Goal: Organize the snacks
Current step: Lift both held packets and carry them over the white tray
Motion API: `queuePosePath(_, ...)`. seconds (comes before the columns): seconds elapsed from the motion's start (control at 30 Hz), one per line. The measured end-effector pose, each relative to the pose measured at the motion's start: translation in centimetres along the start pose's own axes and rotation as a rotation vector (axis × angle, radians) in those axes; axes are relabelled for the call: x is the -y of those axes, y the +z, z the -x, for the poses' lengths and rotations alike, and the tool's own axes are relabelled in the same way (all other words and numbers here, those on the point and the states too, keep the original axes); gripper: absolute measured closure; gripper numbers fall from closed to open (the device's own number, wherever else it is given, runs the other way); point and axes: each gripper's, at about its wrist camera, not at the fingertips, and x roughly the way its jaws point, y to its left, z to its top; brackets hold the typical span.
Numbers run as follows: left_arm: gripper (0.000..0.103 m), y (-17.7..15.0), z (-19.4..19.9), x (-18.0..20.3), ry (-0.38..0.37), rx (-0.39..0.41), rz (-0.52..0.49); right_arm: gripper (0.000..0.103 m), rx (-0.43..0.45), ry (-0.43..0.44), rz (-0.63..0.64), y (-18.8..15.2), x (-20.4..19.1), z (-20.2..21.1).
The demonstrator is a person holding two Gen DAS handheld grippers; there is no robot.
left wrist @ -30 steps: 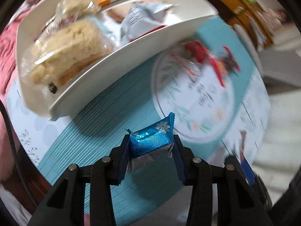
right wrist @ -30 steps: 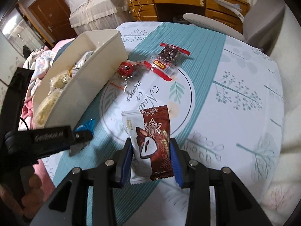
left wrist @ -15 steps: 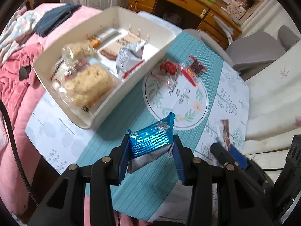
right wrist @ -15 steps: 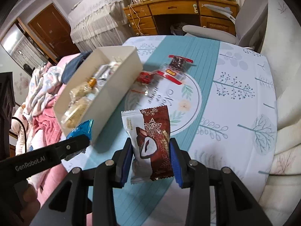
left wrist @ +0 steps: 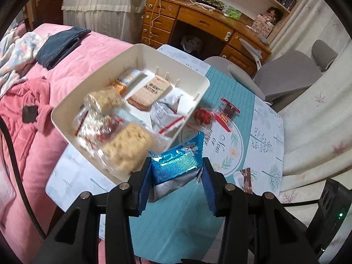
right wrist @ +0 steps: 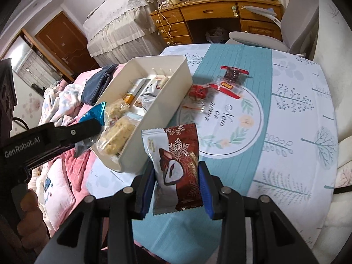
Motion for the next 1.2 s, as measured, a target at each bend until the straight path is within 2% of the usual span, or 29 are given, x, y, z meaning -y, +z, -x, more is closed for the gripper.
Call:
queuePosePath(0.63,0.062,9.1,-1.8,-9.9,-0.102,-0.061,-0.254,0.065,0.076,-0.005,-0.205,2.6,-9.8,-6.5)
queuePosePath(0.87,0.062,11.1,-2.9,-13.4,-0.112,-0.075,-0.286,0.065,0.115,0.029,-0.245,4.2,-13.3,-8.8)
queuePosePath(1.1,0.06,12.2,-3.6,-15.3,-0.129,-0.081,-0.289,0.063,0.151,0.042,-0.252,6.1,-15.0,-9.9)
queuePosePath(1.17,0.047,12.4,-3.8,-15.6,-0.132,-0.086,-0.29,0.063,0.159,0.042,-0.268,6.2,-14.9,-10.1)
queuePosePath(1.2,0.043,12.5,-3.9,-15.6,-0.134,-0.092,-0.29,0.057,0.158,0.045,-0.284,6.4,-14.6,-10.2)
